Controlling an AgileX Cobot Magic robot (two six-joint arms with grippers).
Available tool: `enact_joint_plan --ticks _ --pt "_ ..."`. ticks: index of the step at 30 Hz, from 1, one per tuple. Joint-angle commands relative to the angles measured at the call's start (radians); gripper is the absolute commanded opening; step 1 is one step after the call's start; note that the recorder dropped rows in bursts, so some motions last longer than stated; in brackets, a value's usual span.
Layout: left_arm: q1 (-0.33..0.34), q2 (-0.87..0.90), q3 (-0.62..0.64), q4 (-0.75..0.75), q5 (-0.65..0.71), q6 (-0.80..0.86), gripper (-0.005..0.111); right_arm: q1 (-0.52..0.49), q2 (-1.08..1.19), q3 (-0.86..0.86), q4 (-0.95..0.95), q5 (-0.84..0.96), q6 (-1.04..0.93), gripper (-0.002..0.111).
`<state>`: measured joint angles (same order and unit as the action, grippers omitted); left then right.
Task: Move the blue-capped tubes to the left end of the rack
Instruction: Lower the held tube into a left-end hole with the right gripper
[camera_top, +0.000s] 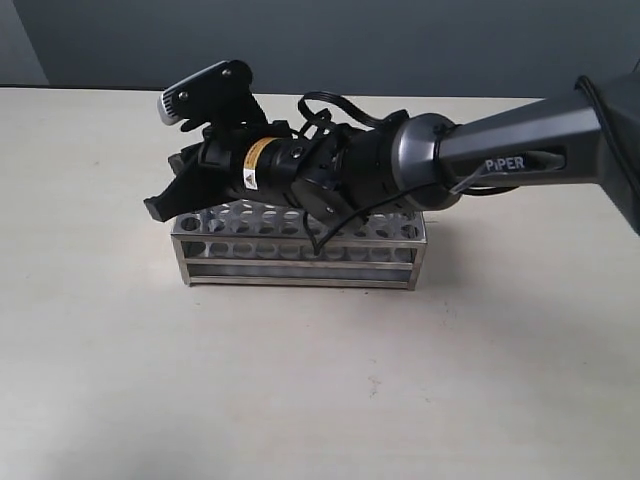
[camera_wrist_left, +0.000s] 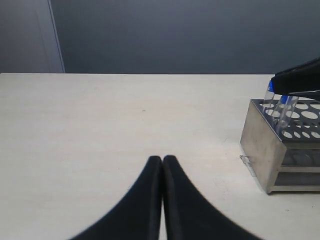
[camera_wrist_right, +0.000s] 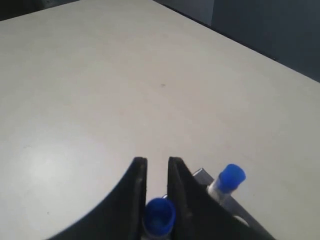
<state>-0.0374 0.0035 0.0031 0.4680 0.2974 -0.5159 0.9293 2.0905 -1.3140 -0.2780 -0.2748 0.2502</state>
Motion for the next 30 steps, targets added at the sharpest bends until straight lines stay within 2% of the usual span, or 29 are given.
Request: enact_joint_plan --ticks 1,30 --pt "-0.006 -0.004 -0.003 0.001 -0.006 -0.001 0.001 -0.041 -0.004 0.002 -0.001 0.088 -0.033 -0.001" --pt "-0.006 -0.004 -0.003 -0.003 -0.006 -0.001 0.001 0.03 -0.051 0.002 0.002 -0.004 -0.073 -0.001"
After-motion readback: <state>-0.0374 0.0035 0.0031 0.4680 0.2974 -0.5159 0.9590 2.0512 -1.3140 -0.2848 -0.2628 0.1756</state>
